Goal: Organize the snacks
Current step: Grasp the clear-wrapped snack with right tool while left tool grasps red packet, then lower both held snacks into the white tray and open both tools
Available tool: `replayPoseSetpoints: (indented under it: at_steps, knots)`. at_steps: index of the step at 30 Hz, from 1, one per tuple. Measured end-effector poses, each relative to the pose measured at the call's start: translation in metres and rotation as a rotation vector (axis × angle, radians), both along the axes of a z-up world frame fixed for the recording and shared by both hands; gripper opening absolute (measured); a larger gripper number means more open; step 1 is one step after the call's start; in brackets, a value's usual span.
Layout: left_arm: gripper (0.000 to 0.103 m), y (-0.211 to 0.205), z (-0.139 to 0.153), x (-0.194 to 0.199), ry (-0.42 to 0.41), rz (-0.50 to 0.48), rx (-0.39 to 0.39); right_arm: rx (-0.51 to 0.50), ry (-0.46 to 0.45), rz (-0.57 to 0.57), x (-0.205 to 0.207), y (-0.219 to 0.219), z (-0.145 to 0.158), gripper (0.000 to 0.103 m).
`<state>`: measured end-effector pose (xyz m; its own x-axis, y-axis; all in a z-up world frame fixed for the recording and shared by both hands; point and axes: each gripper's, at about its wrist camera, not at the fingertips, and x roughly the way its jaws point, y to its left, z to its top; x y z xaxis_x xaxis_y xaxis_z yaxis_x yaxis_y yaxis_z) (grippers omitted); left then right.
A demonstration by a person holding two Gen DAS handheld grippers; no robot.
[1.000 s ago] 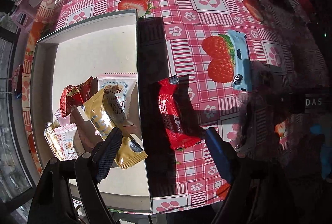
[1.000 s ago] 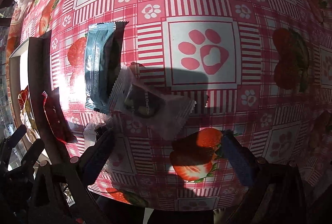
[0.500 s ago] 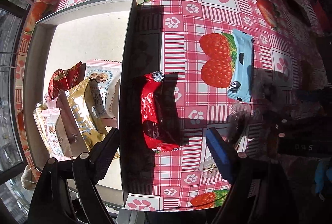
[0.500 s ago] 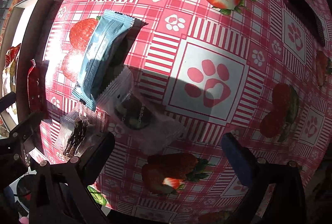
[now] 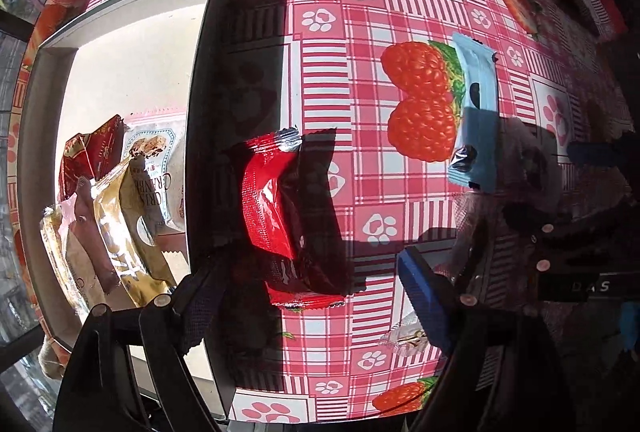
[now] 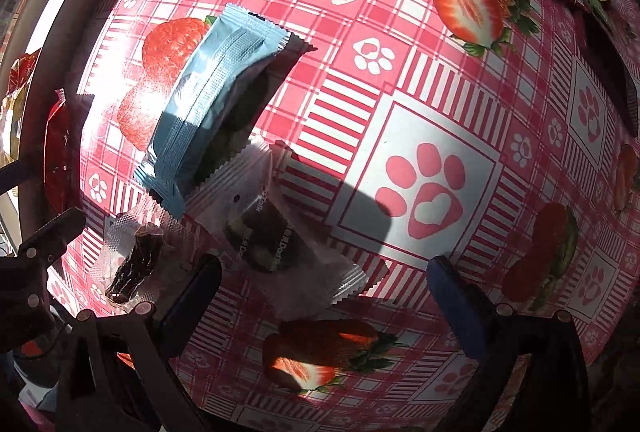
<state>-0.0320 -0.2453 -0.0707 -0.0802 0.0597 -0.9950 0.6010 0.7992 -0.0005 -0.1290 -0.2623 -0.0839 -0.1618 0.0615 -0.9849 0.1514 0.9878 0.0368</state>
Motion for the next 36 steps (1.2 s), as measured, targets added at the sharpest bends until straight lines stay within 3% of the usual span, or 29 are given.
replayPoseSetpoints:
  at_steps: [3, 8, 11, 13, 14, 16, 17, 18, 19, 25, 29, 36]
  knots:
    - [0.090, -0.004, -0.019, 0.005, 0.029, 0.028, 0.021, 0.003, -0.008, 0.039, 0.011, 0.011, -0.004, 0.103]
    - [0.092, -0.001, -0.016, 0.010, 0.016, 0.043, 0.006, 0.007, -0.009, 0.014, 0.019, 0.009, -0.005, 0.103]
    - [0.077, 0.001, -0.010, 0.008, 0.005, 0.049, -0.009, 0.011, 0.014, 0.025, 0.027, 0.001, -0.006, 0.103]
    - [0.055, 0.009, 0.000, 0.019, 0.001, 0.042, -0.021, 0.005, -0.006, 0.021, 0.021, -0.002, -0.004, 0.095]
    - [0.050, 0.009, 0.002, 0.022, 0.003, 0.042, -0.028, 0.004, -0.020, 0.033, 0.029, -0.004, 0.004, 0.087]
    - [0.027, 0.009, 0.008, 0.029, 0.015, 0.048, -0.053, 0.002, -0.035, 0.055, 0.029, -0.006, 0.017, 0.073]
    - [0.025, 0.009, 0.009, 0.034, 0.025, 0.052, -0.065, 0.002, -0.039, 0.055, 0.031, -0.005, 0.019, 0.061]
    - [0.024, 0.010, 0.010, 0.036, 0.035, 0.057, -0.078, 0.003, -0.047, 0.047, 0.029, -0.005, 0.025, 0.040]
    - [0.022, 0.011, 0.012, 0.039, 0.042, 0.060, -0.091, 0.003, -0.053, 0.040, 0.029, -0.006, 0.030, 0.028]
    - [0.022, 0.022, 0.035, 0.043, 0.033, 0.058, -0.157, 0.159, -0.075, -0.143, 0.025, -0.032, 0.047, 0.029]
    - [0.022, 0.024, 0.057, 0.044, 0.006, 0.035, -0.195, 0.209, -0.087, -0.240, 0.023, -0.049, 0.057, 0.029]
    - [0.022, 0.059, 0.080, 0.045, -0.050, 0.051, -0.234, 0.240, -0.107, -0.246, 0.044, -0.041, 0.080, 0.029]
